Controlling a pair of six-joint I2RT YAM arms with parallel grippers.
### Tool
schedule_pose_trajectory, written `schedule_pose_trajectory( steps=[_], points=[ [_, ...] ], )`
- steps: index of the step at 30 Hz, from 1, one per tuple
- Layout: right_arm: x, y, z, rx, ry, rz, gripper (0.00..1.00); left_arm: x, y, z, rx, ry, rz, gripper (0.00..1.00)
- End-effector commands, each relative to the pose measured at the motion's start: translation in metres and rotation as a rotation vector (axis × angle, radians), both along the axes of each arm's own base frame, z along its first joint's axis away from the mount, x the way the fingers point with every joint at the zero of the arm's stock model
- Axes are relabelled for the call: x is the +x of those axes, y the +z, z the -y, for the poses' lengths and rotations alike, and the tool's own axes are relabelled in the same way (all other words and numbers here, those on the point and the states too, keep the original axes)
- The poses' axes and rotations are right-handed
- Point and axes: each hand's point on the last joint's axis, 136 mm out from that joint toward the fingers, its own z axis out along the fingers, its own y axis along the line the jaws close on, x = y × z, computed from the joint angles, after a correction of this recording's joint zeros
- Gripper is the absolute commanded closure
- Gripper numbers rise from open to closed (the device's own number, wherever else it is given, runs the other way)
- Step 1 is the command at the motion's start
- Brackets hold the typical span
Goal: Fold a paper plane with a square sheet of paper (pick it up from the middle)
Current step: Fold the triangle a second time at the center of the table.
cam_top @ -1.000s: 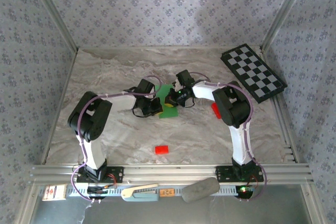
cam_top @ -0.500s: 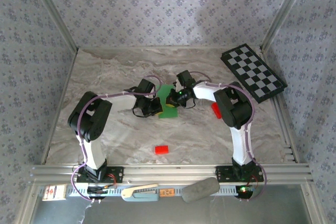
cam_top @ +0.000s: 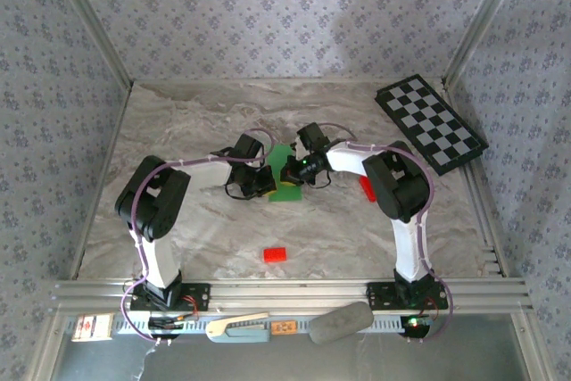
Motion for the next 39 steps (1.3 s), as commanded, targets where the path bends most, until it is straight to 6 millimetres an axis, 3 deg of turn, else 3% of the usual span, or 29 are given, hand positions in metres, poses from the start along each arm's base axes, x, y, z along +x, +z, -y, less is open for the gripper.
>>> schedule_pose_trajectory(
  steps=[1, 5, 12, 16, 19, 22, 26, 33, 39],
  points=[
    [-0.018, 0.001, -0.002, -0.008, 0.05, -0.04, 0.98, -0.025, -0.032, -0.024, 0.124, 0.021, -0.118, 1.0],
    [-0.012, -0.013, 0.015, -0.038, 0.008, -0.063, 0.98, -0.027, -0.034, -0.026, 0.139, 0.023, -0.127, 1.0],
    [0.025, -0.035, 0.067, -0.081, -0.159, -0.089, 0.98, -0.039, -0.047, -0.039, 0.198, 0.026, -0.181, 1.0],
    [0.052, -0.032, 0.092, -0.074, -0.229, -0.064, 0.98, -0.038, -0.045, -0.037, 0.193, 0.024, -0.175, 1.0],
    [0.067, -0.013, 0.101, -0.079, -0.238, -0.012, 0.97, -0.034, -0.041, -0.033, 0.181, 0.016, -0.167, 1.0],
    [0.07, 0.013, 0.098, -0.063, -0.226, 0.042, 0.97, -0.03, -0.036, -0.029, 0.165, 0.012, -0.155, 1.0],
    [0.055, 0.033, 0.073, 0.006, -0.159, 0.069, 0.97, -0.026, -0.032, -0.024, 0.143, 0.01, -0.147, 1.0],
    [0.025, 0.021, 0.021, 0.054, -0.039, 0.01, 0.97, -0.021, -0.025, -0.019, 0.122, 0.0, -0.126, 1.0],
    [0.027, 0.002, 0.018, 0.013, -0.043, -0.017, 0.97, -0.014, -0.015, -0.013, 0.099, -0.014, -0.094, 1.0]
  ],
)
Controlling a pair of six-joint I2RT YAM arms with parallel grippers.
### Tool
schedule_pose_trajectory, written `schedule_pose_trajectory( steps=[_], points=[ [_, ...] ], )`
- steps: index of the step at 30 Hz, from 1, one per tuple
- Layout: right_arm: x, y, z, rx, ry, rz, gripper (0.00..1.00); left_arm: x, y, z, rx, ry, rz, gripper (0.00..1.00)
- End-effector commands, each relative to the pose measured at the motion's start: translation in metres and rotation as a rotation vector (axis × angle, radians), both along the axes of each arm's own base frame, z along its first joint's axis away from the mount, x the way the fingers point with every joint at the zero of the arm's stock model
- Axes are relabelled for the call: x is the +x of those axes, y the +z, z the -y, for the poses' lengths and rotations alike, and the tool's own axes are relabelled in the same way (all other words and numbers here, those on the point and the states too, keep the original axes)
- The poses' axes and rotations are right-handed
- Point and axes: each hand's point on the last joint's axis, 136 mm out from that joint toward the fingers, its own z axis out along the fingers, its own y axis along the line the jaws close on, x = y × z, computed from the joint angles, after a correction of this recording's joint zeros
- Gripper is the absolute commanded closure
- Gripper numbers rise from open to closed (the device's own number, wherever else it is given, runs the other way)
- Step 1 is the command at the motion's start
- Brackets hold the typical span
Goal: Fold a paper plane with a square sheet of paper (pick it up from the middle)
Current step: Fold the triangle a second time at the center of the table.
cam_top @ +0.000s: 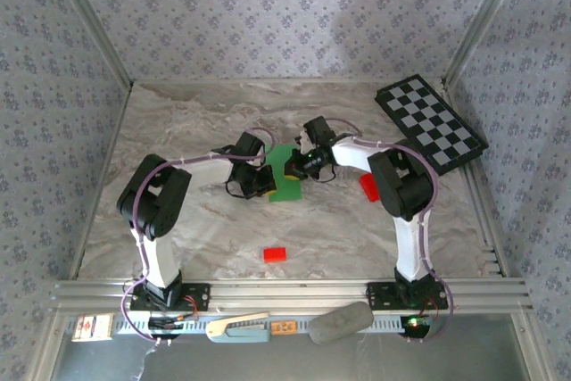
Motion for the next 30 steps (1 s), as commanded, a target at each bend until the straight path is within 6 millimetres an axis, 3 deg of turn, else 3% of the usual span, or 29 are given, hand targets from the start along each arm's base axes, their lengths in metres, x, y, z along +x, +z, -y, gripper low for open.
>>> schedule_pose_trajectory(
  steps=[1, 8, 11, 22, 30],
  points=[
    [0.009, -0.013, 0.008, -0.038, -0.026, -0.027, 0.97, -0.01, -0.012, -0.011, 0.073, -0.012, -0.051, 1.0],
    [-0.002, -0.044, 0.029, -0.161, -0.041, -0.1, 0.98, 0.016, 0.034, 0.024, -0.11, -0.058, 0.079, 1.0],
    [-0.006, -0.051, 0.032, -0.187, -0.048, -0.126, 0.98, 0.02, 0.041, 0.034, -0.155, -0.066, 0.098, 0.93],
    [-0.01, -0.058, 0.034, -0.204, -0.046, -0.158, 0.98, 0.018, 0.018, 0.048, -0.159, -0.102, 0.027, 0.95],
    [-0.012, -0.063, 0.039, -0.227, -0.054, -0.179, 0.98, 0.003, -0.015, 0.029, -0.065, -0.093, -0.04, 0.98]
  ],
)
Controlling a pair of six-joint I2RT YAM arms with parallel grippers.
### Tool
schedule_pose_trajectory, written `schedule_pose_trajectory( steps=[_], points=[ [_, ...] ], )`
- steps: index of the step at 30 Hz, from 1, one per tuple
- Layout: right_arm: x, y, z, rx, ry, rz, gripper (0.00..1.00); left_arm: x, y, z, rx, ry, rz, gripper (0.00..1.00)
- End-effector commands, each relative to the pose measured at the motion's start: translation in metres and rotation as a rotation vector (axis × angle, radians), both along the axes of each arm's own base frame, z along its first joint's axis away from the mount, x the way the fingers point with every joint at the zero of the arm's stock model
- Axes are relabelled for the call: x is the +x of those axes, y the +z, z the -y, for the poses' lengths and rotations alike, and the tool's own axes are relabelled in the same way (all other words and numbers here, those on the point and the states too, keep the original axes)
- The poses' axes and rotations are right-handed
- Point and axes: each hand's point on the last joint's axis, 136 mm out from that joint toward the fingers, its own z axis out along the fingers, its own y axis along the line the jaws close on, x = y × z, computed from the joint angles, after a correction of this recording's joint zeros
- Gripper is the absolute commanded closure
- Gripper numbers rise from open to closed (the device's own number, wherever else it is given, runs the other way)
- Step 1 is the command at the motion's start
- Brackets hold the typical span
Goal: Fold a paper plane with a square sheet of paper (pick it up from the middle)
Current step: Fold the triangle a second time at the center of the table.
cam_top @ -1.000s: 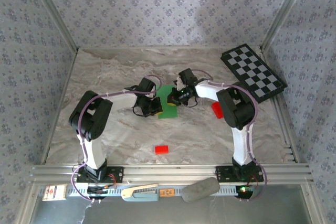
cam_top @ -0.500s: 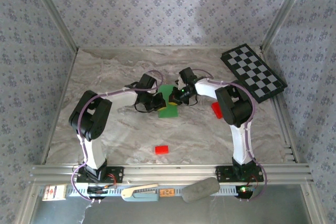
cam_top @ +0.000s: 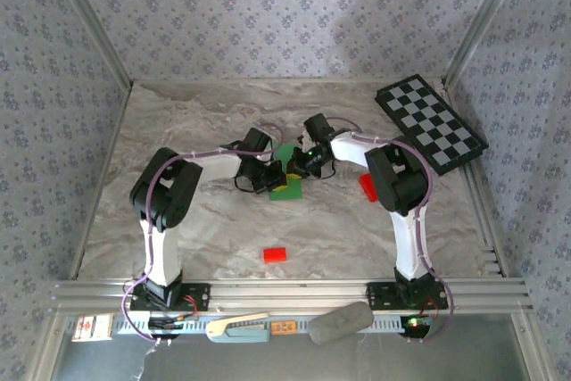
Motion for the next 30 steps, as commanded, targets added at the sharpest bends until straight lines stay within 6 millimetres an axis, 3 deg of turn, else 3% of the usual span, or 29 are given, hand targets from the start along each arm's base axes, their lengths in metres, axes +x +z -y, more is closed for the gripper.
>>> schedule_pose_trajectory(
  steps=[1, 6, 18, 21, 26, 30],
  points=[
    [-0.021, -0.052, 0.03, -0.17, -0.024, -0.122, 0.98, -0.015, -0.023, -0.013, 0.069, -0.014, -0.054, 0.98],
    [-0.023, -0.059, 0.04, -0.197, -0.038, -0.147, 0.98, -0.036, -0.037, -0.029, 0.102, -0.005, -0.096, 0.99],
    [-0.026, -0.071, 0.056, -0.241, -0.058, -0.18, 0.98, -0.071, -0.034, -0.057, 0.038, 0.044, -0.103, 0.95],
    [-0.026, -0.07, 0.054, -0.233, -0.055, -0.178, 0.98, -0.061, -0.013, -0.052, -0.025, 0.047, -0.052, 0.94],
    [-0.026, -0.068, 0.049, -0.223, -0.046, -0.172, 0.98, -0.026, 0.042, -0.021, -0.151, 0.015, 0.079, 0.92],
    [-0.025, -0.067, 0.048, -0.218, -0.045, -0.168, 0.98, -0.003, 0.042, -0.012, -0.101, 0.008, 0.092, 0.92]
  ],
)
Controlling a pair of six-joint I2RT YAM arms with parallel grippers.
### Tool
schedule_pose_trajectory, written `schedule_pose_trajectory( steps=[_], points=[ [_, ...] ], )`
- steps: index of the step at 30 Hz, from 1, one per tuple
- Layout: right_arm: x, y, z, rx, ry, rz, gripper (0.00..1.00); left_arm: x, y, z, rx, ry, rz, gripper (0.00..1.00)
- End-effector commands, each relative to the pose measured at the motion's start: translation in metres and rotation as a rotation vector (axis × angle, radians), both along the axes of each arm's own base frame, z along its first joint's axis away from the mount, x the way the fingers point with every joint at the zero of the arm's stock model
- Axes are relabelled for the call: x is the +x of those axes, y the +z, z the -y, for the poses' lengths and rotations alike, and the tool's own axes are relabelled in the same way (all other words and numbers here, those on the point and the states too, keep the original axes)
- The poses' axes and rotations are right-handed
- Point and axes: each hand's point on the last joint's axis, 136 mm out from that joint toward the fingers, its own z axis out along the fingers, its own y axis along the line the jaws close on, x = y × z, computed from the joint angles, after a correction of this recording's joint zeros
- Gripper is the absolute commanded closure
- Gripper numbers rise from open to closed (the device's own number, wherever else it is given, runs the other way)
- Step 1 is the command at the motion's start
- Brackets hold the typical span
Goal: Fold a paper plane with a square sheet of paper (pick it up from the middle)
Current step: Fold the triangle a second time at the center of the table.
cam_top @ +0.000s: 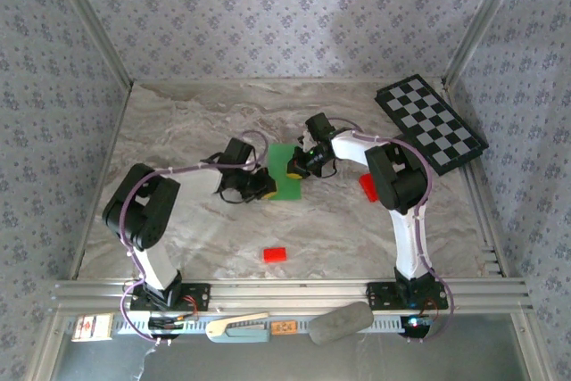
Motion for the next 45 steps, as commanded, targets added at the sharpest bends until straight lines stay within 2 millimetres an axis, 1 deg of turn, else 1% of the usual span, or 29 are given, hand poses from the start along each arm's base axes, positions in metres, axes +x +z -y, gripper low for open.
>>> schedule_pose_trajectory(
  steps=[1, 4, 6, 8, 14, 18, 20, 23, 27, 29, 32, 34, 36, 37, 39, 41, 43, 45],
  points=[
    [-0.024, -0.065, 0.046, -0.239, -0.044, -0.132, 0.98, 0.018, 0.003, 0.01, 0.027, -0.02, 0.009, 0.92],
    [-0.027, -0.065, 0.046, -0.237, -0.042, -0.135, 0.98, 0.023, -0.012, 0.012, 0.062, -0.022, -0.023, 0.93],
    [-0.027, -0.065, 0.046, -0.236, -0.042, -0.134, 0.98, 0.022, -0.023, 0.014, 0.065, -0.038, -0.051, 0.94],
    [-0.027, -0.065, 0.046, -0.235, -0.044, -0.134, 0.98, 0.019, -0.029, 0.017, 0.068, -0.058, -0.067, 0.94],
    [-0.028, -0.068, 0.048, -0.24, -0.045, -0.142, 0.98, 0.011, -0.043, 0.015, 0.088, -0.081, -0.085, 0.96],
    [-0.031, -0.071, 0.051, -0.258, -0.045, -0.153, 0.98, -0.002, -0.058, 0.004, 0.136, -0.091, -0.111, 0.96],
    [-0.031, -0.073, 0.054, -0.274, -0.048, -0.157, 0.98, -0.012, -0.064, -0.003, 0.164, -0.104, -0.121, 0.96],
    [-0.032, -0.077, 0.058, -0.293, -0.055, -0.167, 0.98, -0.025, -0.067, -0.014, 0.187, -0.12, -0.132, 0.96],
    [-0.03, -0.079, 0.063, -0.302, -0.066, -0.174, 0.98, -0.043, -0.062, -0.024, 0.19, -0.143, -0.131, 0.96],
    [-0.028, -0.077, 0.063, -0.294, -0.068, -0.17, 0.98, -0.055, -0.061, -0.031, 0.203, -0.157, -0.138, 0.96],
    [-0.025, -0.071, 0.059, -0.273, -0.032, -0.136, 0.98, -0.066, -0.056, -0.043, 0.235, -0.173, -0.138, 0.96],
    [-0.022, -0.065, 0.054, -0.247, -0.025, -0.117, 0.98, -0.062, -0.047, -0.046, 0.241, -0.171, -0.118, 0.96],
    [-0.018, -0.054, 0.045, -0.208, -0.017, -0.093, 0.97, -0.05, -0.032, -0.042, 0.222, -0.153, -0.075, 0.95],
    [-0.014, -0.046, 0.04, -0.185, -0.015, -0.077, 0.97, -0.04, -0.021, -0.037, 0.201, -0.14, -0.043, 0.95],
    [-0.006, -0.024, 0.027, -0.122, -0.009, -0.034, 0.95, -0.024, 0.0, -0.026, 0.158, -0.122, 0.017, 0.92],
    [0.004, 0.005, 0.014, -0.059, -0.008, 0.025, 0.94, -0.006, 0.018, -0.018, 0.13, -0.088, 0.066, 0.9],
    [0.013, 0.034, 0.005, -0.005, -0.019, 0.081, 0.92, 0.009, 0.027, -0.014, 0.129, -0.043, 0.096, 0.85],
    [0.019, 0.055, 0.002, 0.025, -0.041, 0.116, 0.89, 0.019, 0.031, -0.009, 0.116, -0.022, 0.118, 0.84]
  ],
)
